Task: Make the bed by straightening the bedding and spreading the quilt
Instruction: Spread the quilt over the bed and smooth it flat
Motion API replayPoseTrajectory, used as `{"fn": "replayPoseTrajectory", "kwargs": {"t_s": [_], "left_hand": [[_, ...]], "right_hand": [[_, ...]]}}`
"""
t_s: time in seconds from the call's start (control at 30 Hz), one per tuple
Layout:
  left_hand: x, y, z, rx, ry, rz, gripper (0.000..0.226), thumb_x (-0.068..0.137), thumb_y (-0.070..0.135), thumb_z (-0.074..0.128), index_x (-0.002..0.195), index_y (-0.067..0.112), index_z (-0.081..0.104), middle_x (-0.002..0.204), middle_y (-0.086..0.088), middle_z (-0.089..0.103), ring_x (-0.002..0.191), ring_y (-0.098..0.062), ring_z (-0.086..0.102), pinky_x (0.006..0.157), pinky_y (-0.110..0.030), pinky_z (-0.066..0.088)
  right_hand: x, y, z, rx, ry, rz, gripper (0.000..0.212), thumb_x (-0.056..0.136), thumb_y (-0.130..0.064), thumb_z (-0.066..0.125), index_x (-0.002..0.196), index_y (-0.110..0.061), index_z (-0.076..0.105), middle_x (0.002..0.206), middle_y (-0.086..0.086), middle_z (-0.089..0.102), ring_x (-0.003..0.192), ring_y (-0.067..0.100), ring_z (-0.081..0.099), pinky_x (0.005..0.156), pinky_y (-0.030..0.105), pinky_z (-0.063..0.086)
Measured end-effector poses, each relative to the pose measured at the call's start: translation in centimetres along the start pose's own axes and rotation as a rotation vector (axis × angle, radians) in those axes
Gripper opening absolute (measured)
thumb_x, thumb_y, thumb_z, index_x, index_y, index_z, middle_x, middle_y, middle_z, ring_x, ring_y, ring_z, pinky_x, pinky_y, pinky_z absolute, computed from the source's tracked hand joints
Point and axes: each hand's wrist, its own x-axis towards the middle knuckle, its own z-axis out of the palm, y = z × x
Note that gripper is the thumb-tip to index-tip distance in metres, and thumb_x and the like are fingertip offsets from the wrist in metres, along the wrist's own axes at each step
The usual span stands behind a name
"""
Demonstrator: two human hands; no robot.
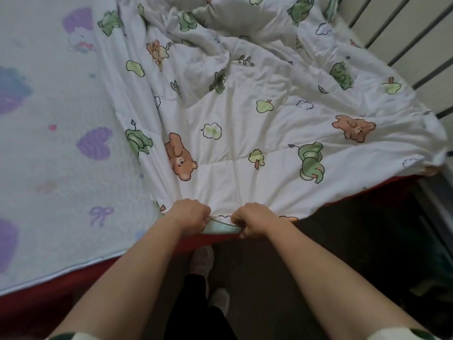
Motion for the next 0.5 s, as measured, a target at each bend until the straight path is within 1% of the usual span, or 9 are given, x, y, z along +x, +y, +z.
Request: {"fn": "replayPoseTrajectory", "kwargs": {"t_s": [0.13, 0.2, 0.27, 0.33, 0.4, 0.43, 0.5], "left_hand": [[-1.0, 0.2, 1.5, 0.015, -0.069, -0.018, 0.025, 0.095, 0.034, 0.042, 0.105, 0.016, 0.057, 0.115, -0.01, 0.061, 0.107, -0.03, 0.056, 0.076, -0.032, 0.037], [-1.5, -0.1, 2.1, 0.016, -0.121, -0.026, 0.027, 0.092, 0.038, 0.045, 0.108, 0.019, 0.056, 0.117, -0.007, 0.06, 0.108, -0.029, 0.056, 0.079, -0.032, 0.039], [-1.7, -0.1, 2.3, -0.009, -0.133, -0.021, 0.031, 0.087, 0.044, 0.051, 0.109, 0.022, 0.054, 0.117, -0.003, 0.059, 0.108, -0.026, 0.056, 0.079, -0.033, 0.041], [-1.5, 0.4, 2.4, -0.047, -0.08, 0.019, 0.038, 0.082, 0.05, 0.057, 0.11, 0.024, 0.052, 0.116, 0.001, 0.057, 0.108, -0.022, 0.055, 0.078, -0.033, 0.041], [-0.9, 1.5, 2.3, -0.081, -0.01, 0.087, 0.047, 0.079, 0.052, 0.061, 0.116, 0.025, 0.05, 0.117, 0.002, 0.053, 0.11, -0.02, 0.052, 0.08, -0.033, 0.042], [-0.3, 2.3, 2.0, -0.097, 0.033, 0.126, 0.051, 0.079, 0.053, 0.062, 0.119, 0.025, 0.048, 0.118, 0.003, 0.052, 0.11, -0.02, 0.052, 0.082, -0.033, 0.042], [1.2, 4.3, 1.3, -0.119, 0.116, 0.185, 0.056, 0.079, 0.052, 0.063, 0.126, 0.027, 0.045, 0.121, 0.003, 0.05, 0.111, -0.019, 0.05, 0.084, -0.033, 0.044]], "right_hand": [[-0.6, -0.8, 1.4, 0.071, -0.015, 0.003, 0.015, 0.078, -0.022, 0.07, 0.091, -0.02, 0.063, 0.103, 0.006, 0.064, 0.096, 0.028, 0.059, 0.067, 0.028, 0.035], [-1.2, -0.5, 1.8, 0.17, -0.008, 0.029, 0.016, 0.083, -0.027, 0.067, 0.098, -0.022, 0.065, 0.106, 0.003, 0.065, 0.099, 0.024, 0.058, 0.071, 0.027, 0.039], [-2.1, 0.5, 2.0, 0.272, 0.11, 0.116, 0.014, 0.089, -0.031, 0.059, 0.099, -0.022, 0.063, 0.107, 0.002, 0.065, 0.1, 0.023, 0.058, 0.075, 0.031, 0.043], [-3.2, 2.2, 2.4, 0.312, 0.308, 0.27, 0.014, 0.093, -0.028, 0.051, 0.097, -0.019, 0.06, 0.103, 0.002, 0.064, 0.097, 0.026, 0.058, 0.076, 0.034, 0.046], [-4.3, 4.1, 2.7, 0.323, 0.47, 0.473, 0.016, 0.095, -0.025, 0.046, 0.096, -0.016, 0.059, 0.1, 0.003, 0.061, 0.093, 0.026, 0.058, 0.074, 0.036, 0.047], [-4.9, 5.1, 2.9, 0.33, 0.541, 0.584, 0.016, 0.096, -0.023, 0.045, 0.098, -0.015, 0.058, 0.101, 0.004, 0.058, 0.093, 0.025, 0.057, 0.075, 0.037, 0.049], [-5.9, 6.9, 3.2, 0.356, 0.666, 0.799, 0.016, 0.095, -0.019, 0.046, 0.106, -0.016, 0.057, 0.109, 0.007, 0.05, 0.096, 0.024, 0.052, 0.079, 0.039, 0.051]]}}
